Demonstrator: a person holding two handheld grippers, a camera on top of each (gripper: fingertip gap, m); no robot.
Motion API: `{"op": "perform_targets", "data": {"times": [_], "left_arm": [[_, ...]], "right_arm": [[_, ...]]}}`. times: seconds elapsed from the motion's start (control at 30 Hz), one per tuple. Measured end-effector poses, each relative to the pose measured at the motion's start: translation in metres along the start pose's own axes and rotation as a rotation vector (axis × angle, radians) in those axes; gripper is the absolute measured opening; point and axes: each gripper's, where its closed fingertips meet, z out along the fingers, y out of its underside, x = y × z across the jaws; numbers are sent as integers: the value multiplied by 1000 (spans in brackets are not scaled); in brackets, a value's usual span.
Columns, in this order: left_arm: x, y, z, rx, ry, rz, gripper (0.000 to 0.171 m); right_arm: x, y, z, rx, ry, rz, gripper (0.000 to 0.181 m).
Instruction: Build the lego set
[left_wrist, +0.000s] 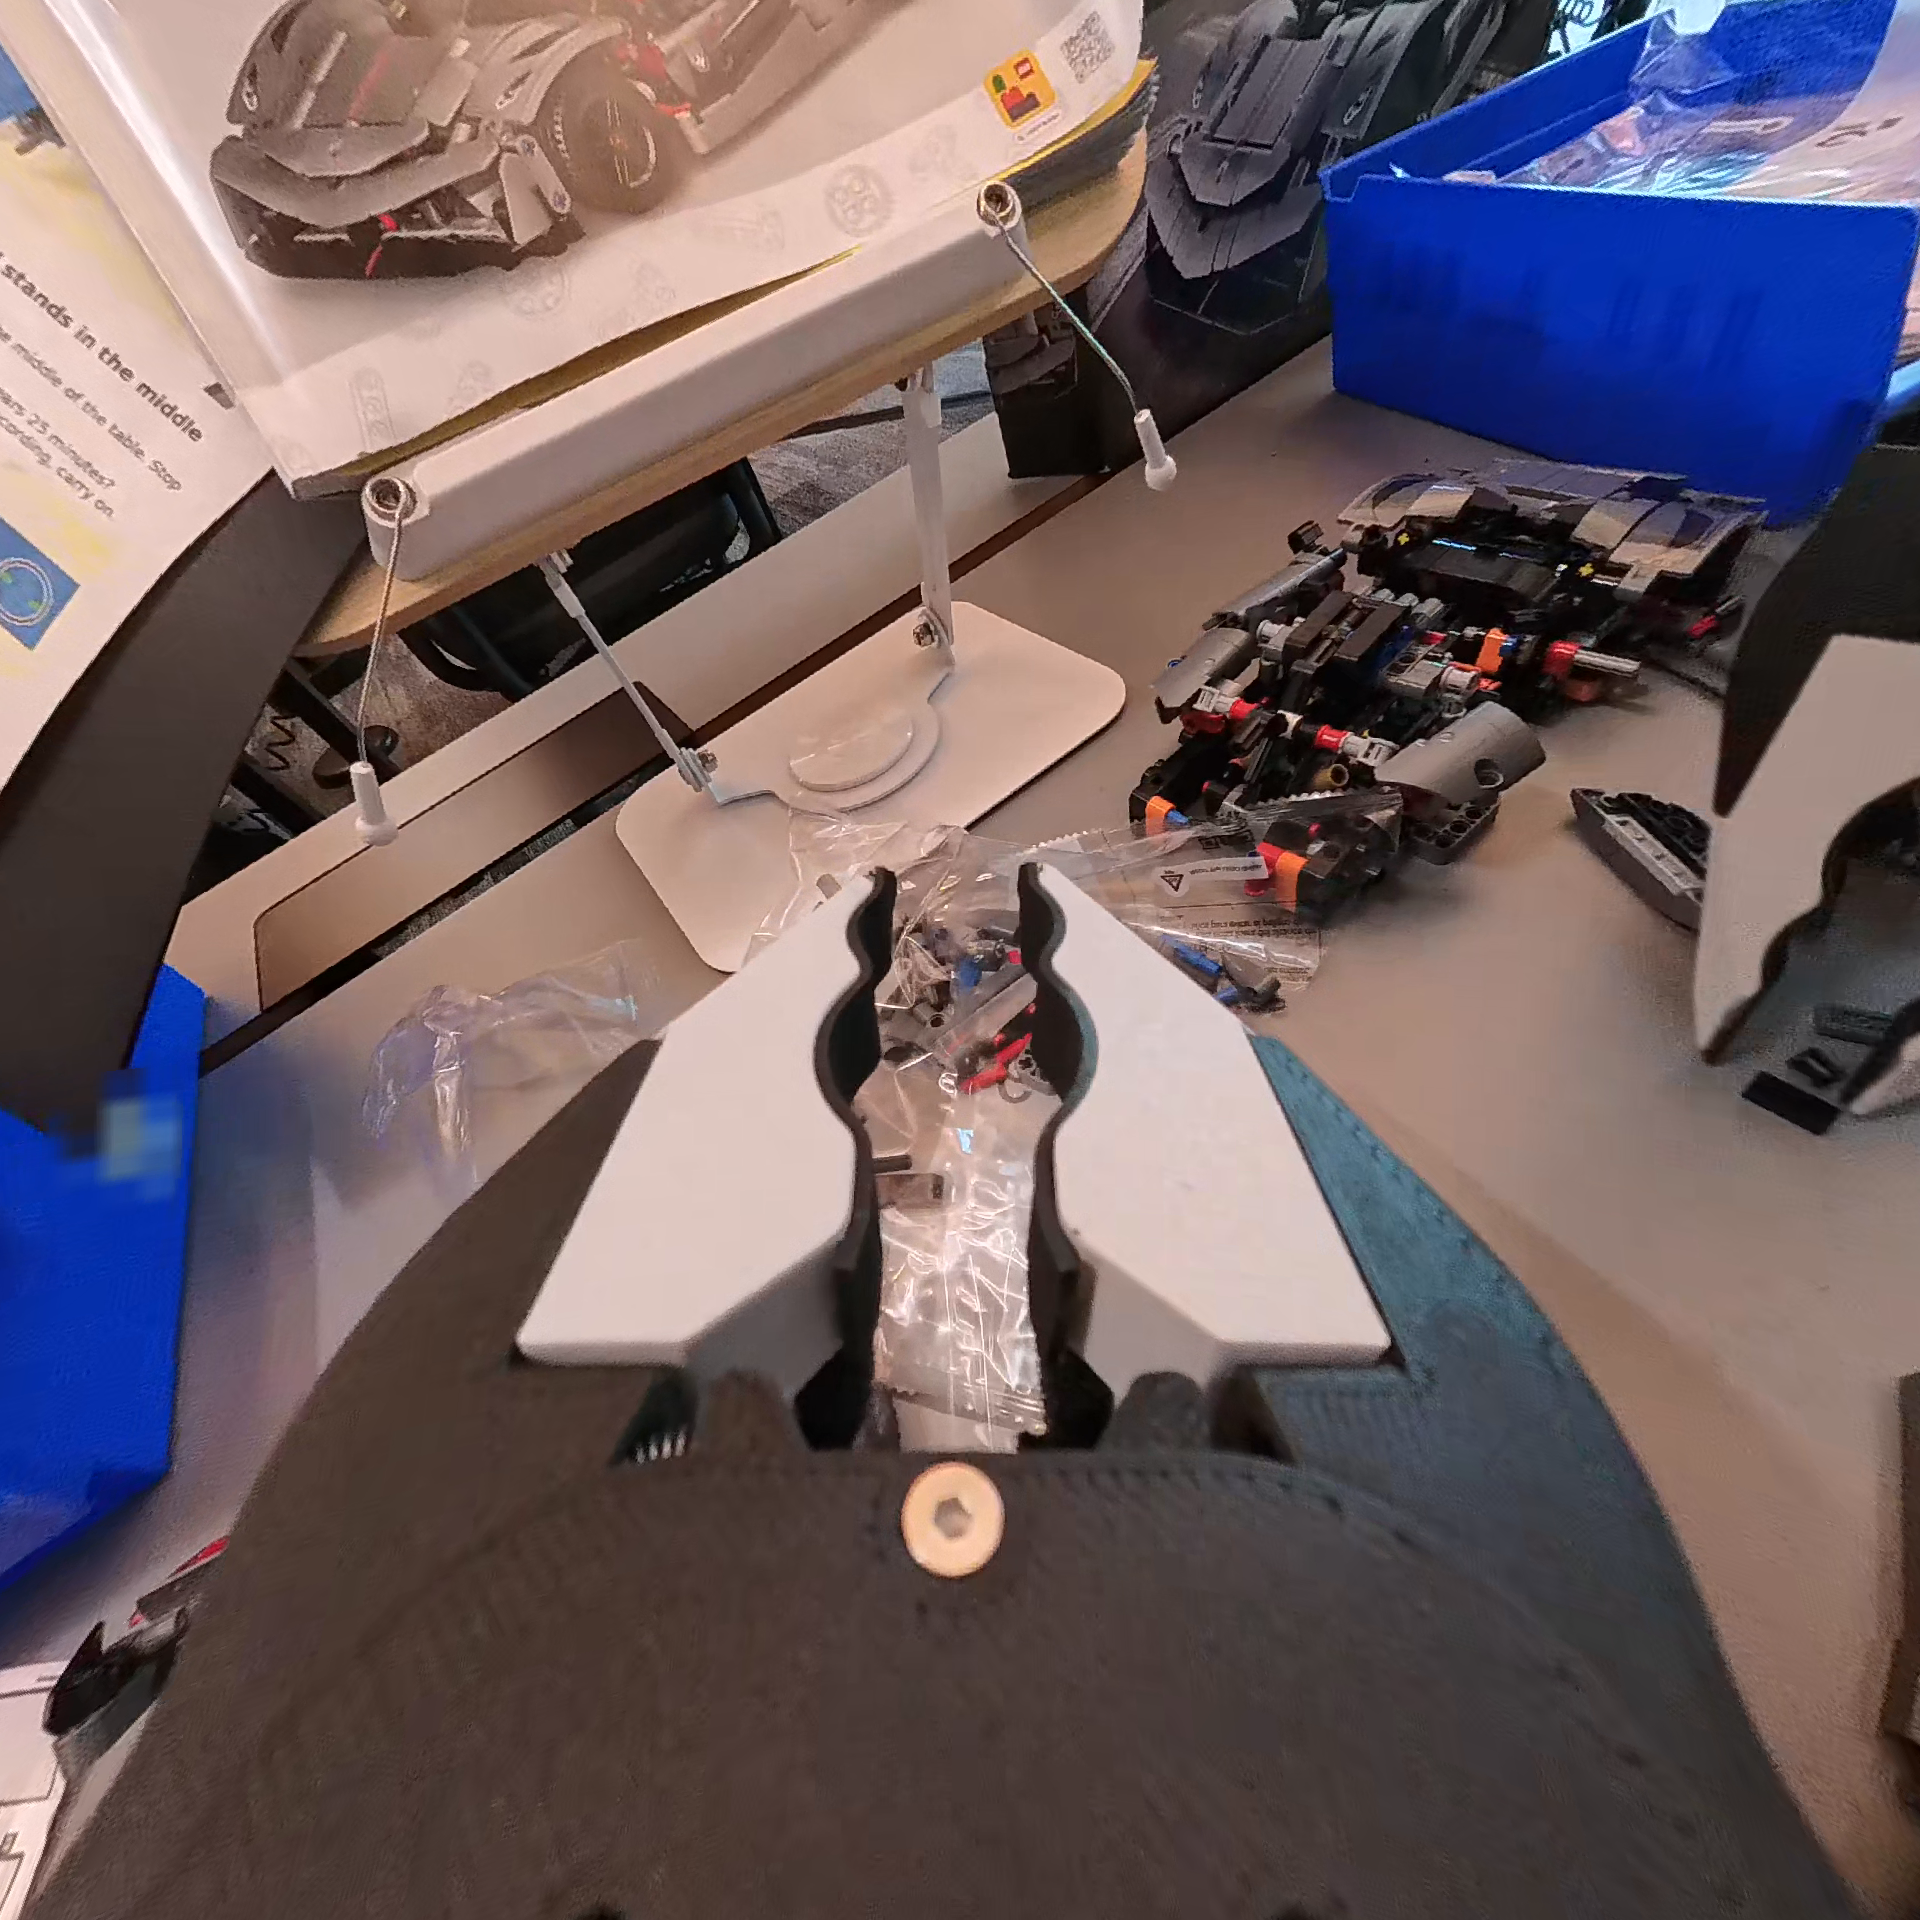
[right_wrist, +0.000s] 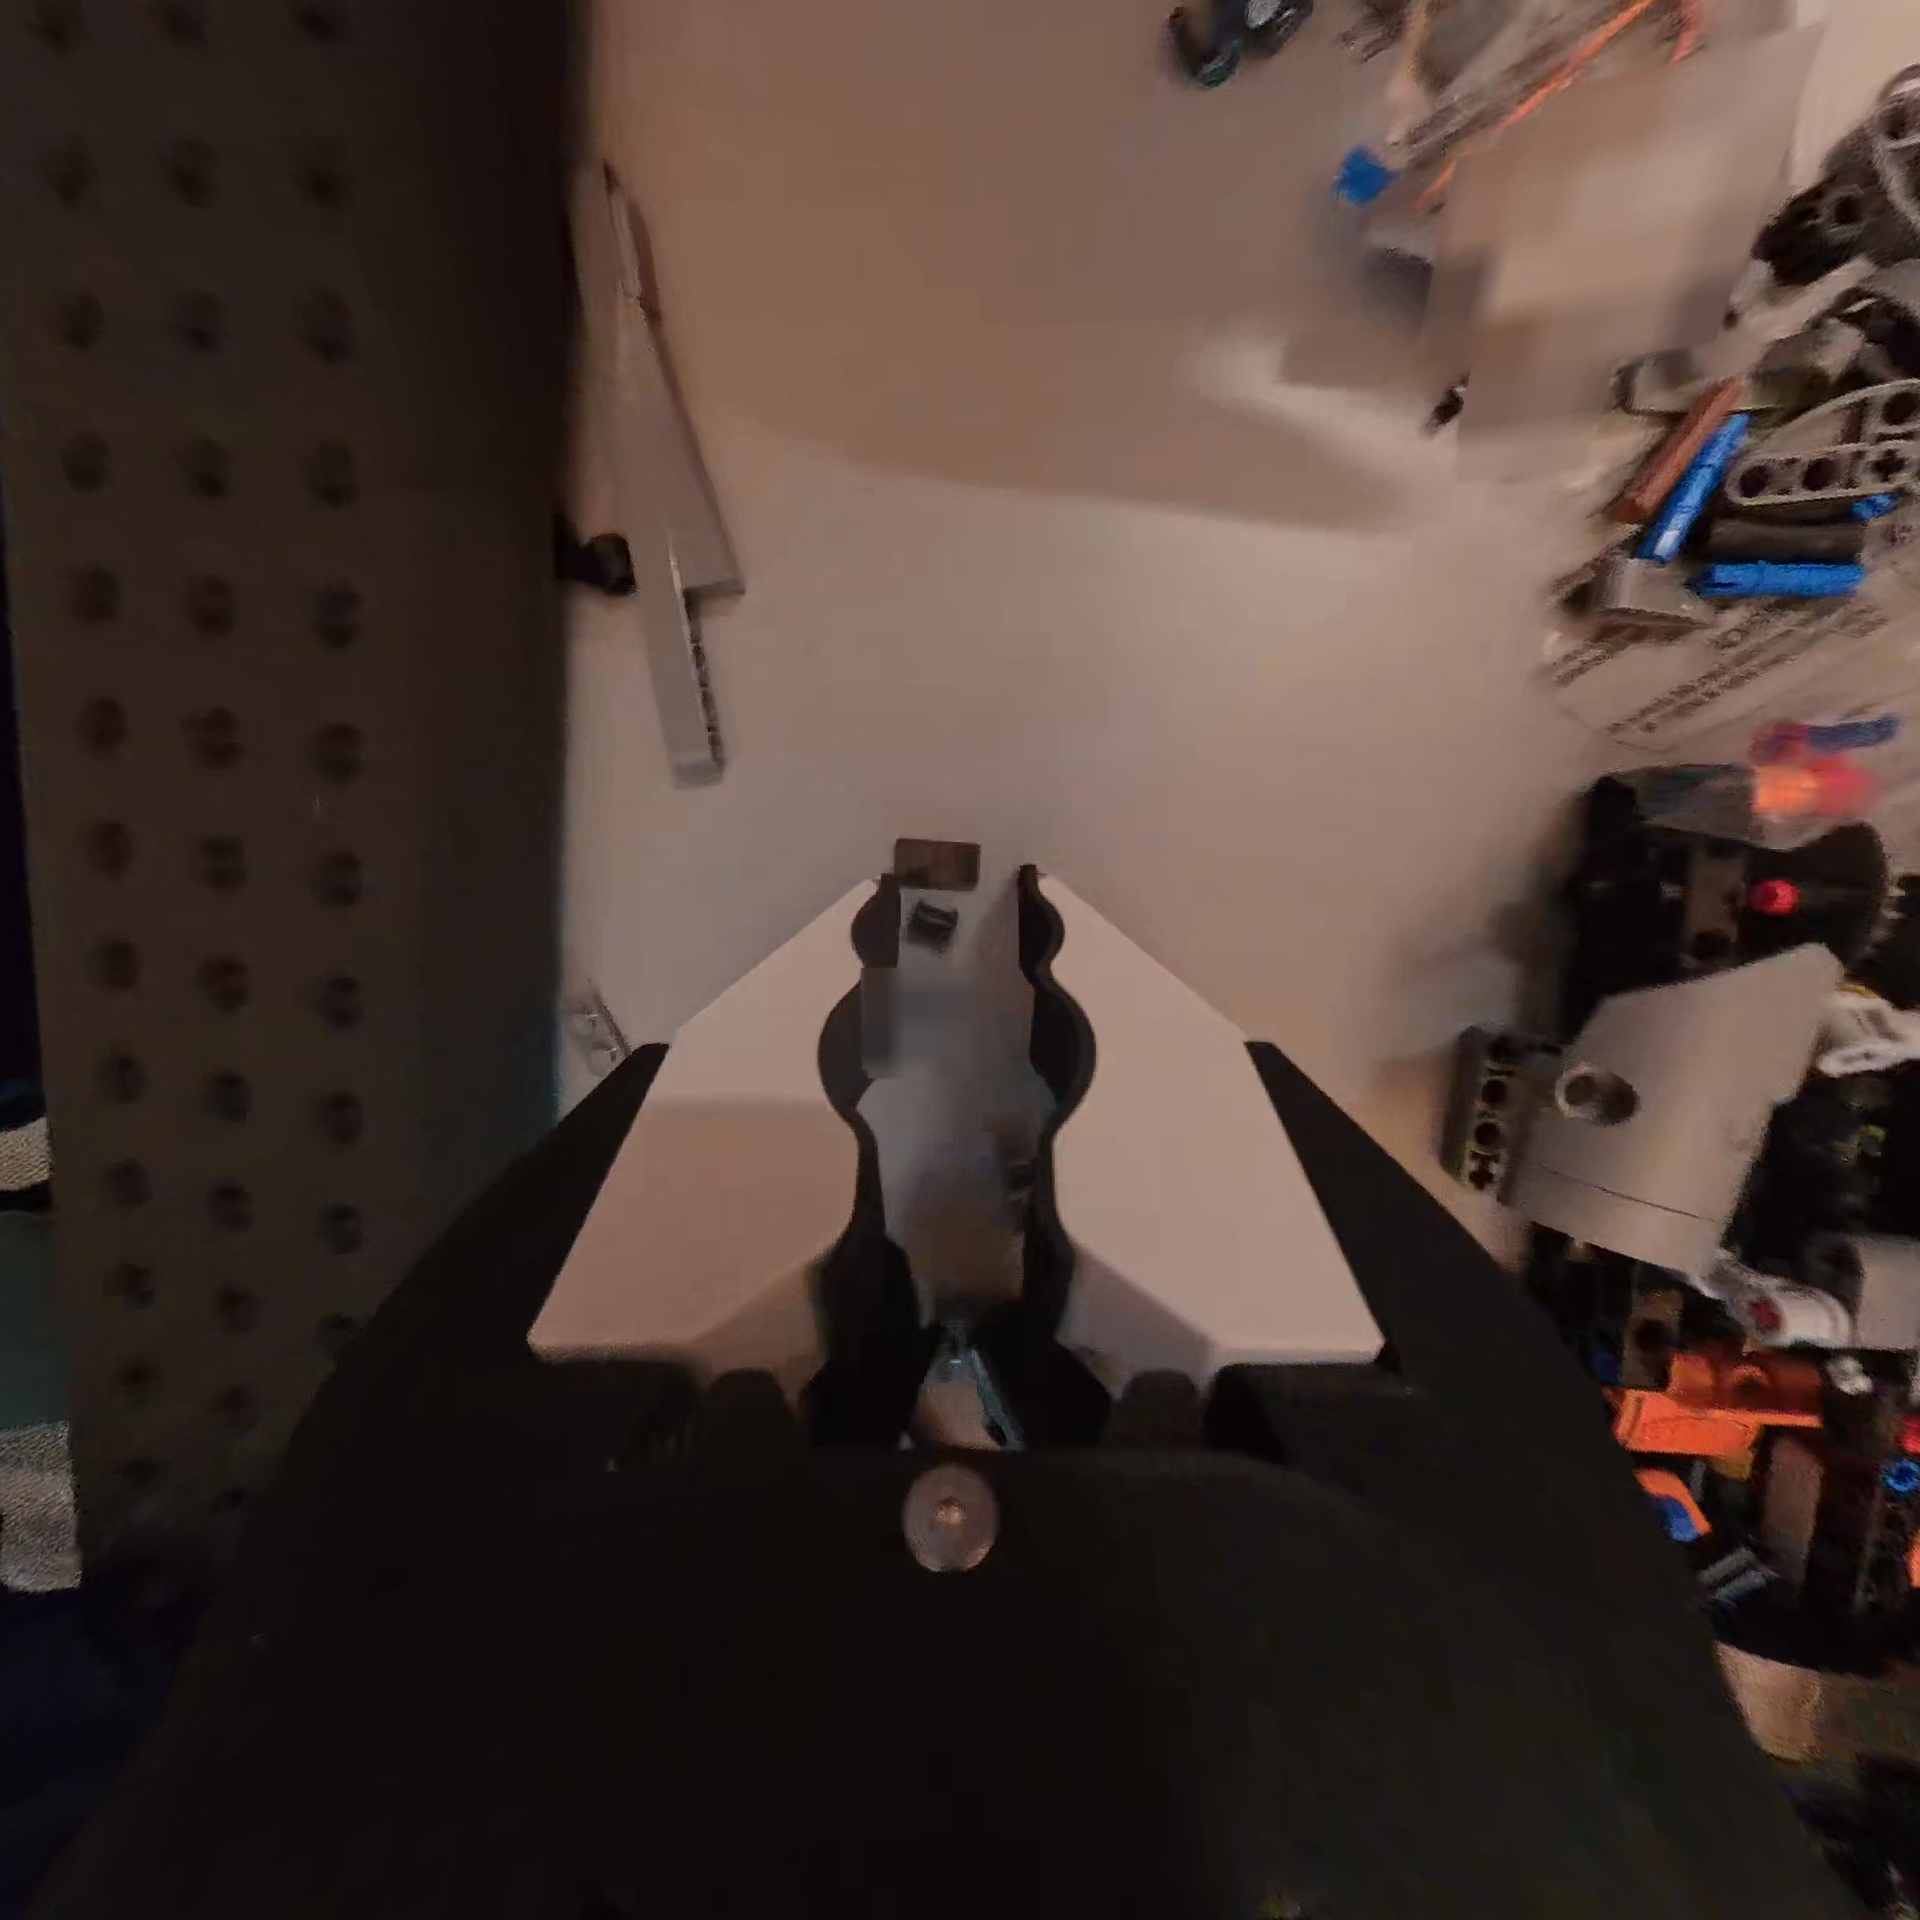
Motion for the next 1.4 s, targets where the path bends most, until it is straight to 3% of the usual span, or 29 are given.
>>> {"op": "perform_targets", "data": {"times": [0.4,0.57,0.63,0.7,0.9,1.0,1.1,1.23,1.3,1.4], "left_arm": [[-1,-2,-2,11,0,-8,21],[-2,-2,-2,15,0,-10,21],[-3,-1,-2,14,-2,-11,21],[-5,0,-2,13,-7,-15,21],[-5,-3,-5,28,-2,-19,21],[-5,-2,-4,20,-1,-16,21],[-5,-1,-3,20,5,-25,21],[-3,-1,-2,13,7,-19,21],[-3,1,-1,6,6,-19,21],[-4,0,-2,13,6,-26,21]], "right_arm": [[5,-15,4,37,32,-28,13],[66,-70,-11,199,258,-39,13],[110,-73,-21,163,471,-5,18],[121,-76,-29,172,526,-4,23],[91,-59,-44,181,400,7,22],[46,-29,-32,48,201,-51,21],[23,-6,-16,-41,93,-51,20],[15,10,-4,-126,54,-49,18],[15,8,-4,-103,46,-50,5],[13,5,-2,-72,25,-53,4]]}}
